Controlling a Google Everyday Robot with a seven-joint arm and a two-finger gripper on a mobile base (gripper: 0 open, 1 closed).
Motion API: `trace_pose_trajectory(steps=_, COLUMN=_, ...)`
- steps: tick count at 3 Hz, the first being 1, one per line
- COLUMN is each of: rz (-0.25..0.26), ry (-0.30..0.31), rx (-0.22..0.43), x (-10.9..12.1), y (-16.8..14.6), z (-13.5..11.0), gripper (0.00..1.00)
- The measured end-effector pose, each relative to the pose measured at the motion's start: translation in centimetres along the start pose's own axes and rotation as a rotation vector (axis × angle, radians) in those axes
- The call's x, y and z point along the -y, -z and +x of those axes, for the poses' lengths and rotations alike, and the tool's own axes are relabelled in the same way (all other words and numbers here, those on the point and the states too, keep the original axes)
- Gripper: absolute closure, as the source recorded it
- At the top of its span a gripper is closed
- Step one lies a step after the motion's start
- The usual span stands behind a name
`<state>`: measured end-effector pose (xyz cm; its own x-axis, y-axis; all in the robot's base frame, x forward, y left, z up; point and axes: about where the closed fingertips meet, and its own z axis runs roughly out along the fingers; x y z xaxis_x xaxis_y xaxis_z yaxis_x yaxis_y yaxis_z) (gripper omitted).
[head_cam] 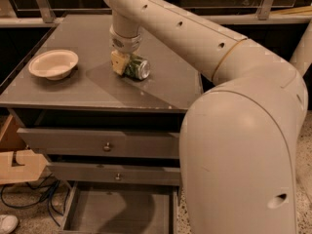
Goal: Place green can into bottom drawer
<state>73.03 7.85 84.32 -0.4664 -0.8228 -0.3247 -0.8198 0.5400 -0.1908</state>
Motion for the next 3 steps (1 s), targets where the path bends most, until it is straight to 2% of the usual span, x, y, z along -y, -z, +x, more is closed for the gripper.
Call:
trace_pose_trajectory(steps=1, rz=0.0, ry=0.0, rx=0.0, x=0.0, y=0.0, z=0.0, gripper=0.99)
trace_pose_trajectory(steps=3, rz=0.008, ry=-0.009, rx=0.001, x=0.28, y=0.27, z=-0.05, gripper=1.0)
